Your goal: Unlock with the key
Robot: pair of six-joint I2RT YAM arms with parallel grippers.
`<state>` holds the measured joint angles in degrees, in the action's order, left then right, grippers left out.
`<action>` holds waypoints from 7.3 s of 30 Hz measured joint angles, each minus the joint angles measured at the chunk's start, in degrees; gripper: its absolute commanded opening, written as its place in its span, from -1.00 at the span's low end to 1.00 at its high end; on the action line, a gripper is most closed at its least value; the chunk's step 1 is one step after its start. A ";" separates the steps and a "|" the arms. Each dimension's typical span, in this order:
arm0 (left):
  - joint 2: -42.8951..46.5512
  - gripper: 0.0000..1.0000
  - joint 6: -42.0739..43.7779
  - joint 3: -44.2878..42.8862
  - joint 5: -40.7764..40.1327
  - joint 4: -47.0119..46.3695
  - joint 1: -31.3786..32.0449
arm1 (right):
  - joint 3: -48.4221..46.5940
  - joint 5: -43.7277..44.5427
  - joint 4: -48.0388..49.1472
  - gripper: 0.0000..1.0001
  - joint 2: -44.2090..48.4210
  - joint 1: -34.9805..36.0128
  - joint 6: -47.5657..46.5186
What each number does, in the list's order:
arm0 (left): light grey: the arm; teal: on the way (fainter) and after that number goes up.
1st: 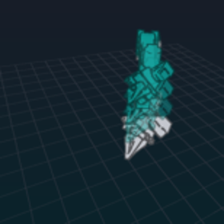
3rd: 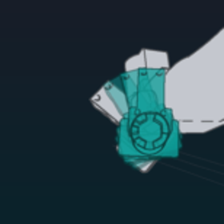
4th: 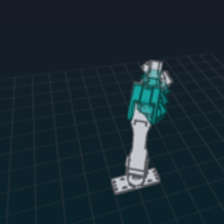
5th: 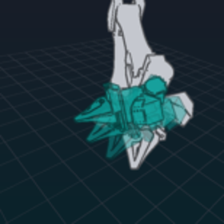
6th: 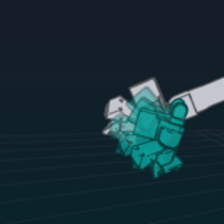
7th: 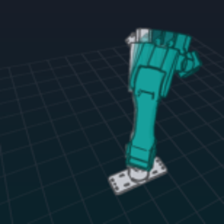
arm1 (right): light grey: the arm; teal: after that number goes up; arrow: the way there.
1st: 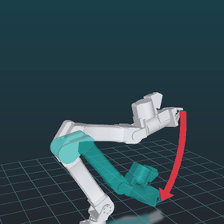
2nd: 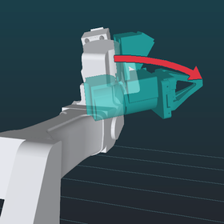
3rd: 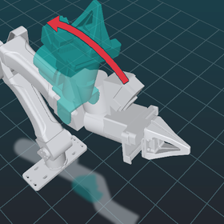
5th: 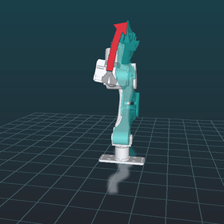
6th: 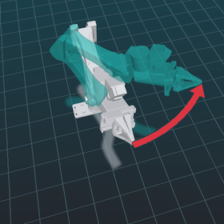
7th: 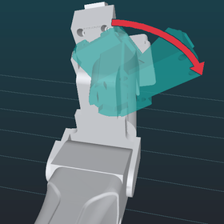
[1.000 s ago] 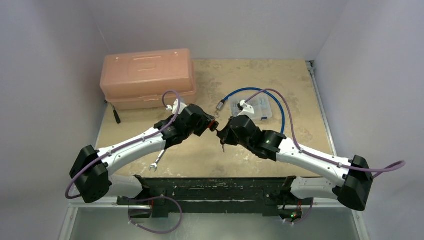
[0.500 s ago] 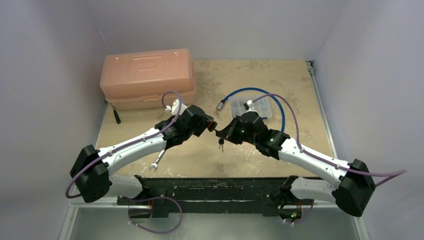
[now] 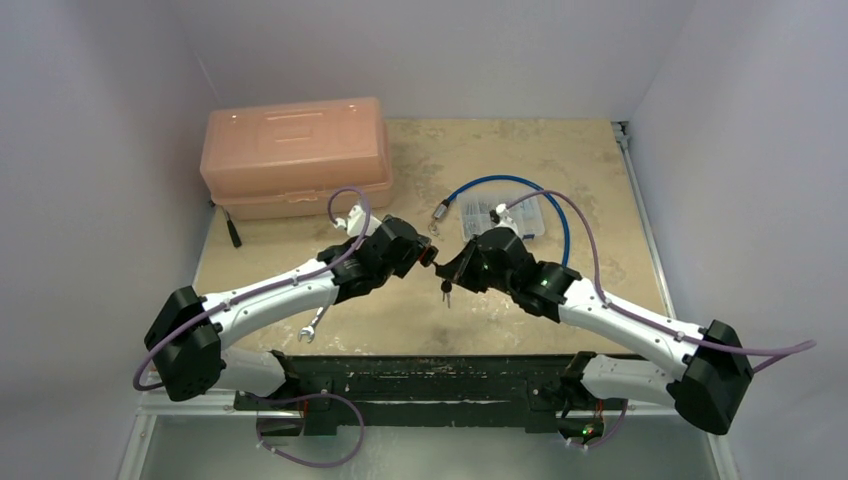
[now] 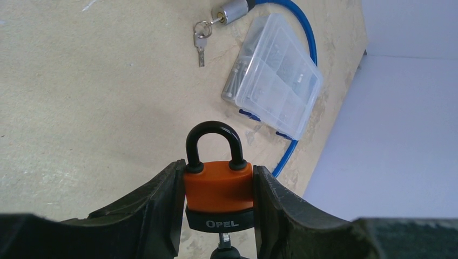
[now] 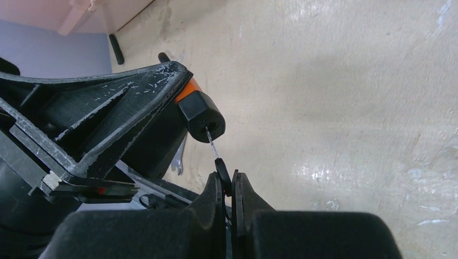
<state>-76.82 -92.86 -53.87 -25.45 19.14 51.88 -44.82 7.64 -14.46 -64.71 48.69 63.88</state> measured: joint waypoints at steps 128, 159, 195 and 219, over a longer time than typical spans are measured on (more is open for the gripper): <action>1.33 -1.00 1.03 5.53 13.07 -20.09 -6.16 | -4.28 -8.79 -3.08 -1.00 3.67 -7.37 -18.03; -1.57 -1.00 1.86 5.31 11.19 -21.20 -5.97 | -8.63 -1.68 -7.10 -1.00 -1.42 -5.01 -18.67; -3.54 -1.00 3.50 2.80 8.24 -17.00 -5.92 | -7.61 -3.80 -1.55 -1.00 -5.42 -6.16 -21.27; -3.41 -1.00 4.02 1.90 8.02 -15.19 -4.48 | -4.90 -5.70 0.61 -1.00 -3.85 -6.67 -13.11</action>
<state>-80.23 -88.84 -51.96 -17.43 3.95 47.40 -49.71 1.93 -13.85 -68.55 42.02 50.76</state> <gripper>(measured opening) 0.451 0.042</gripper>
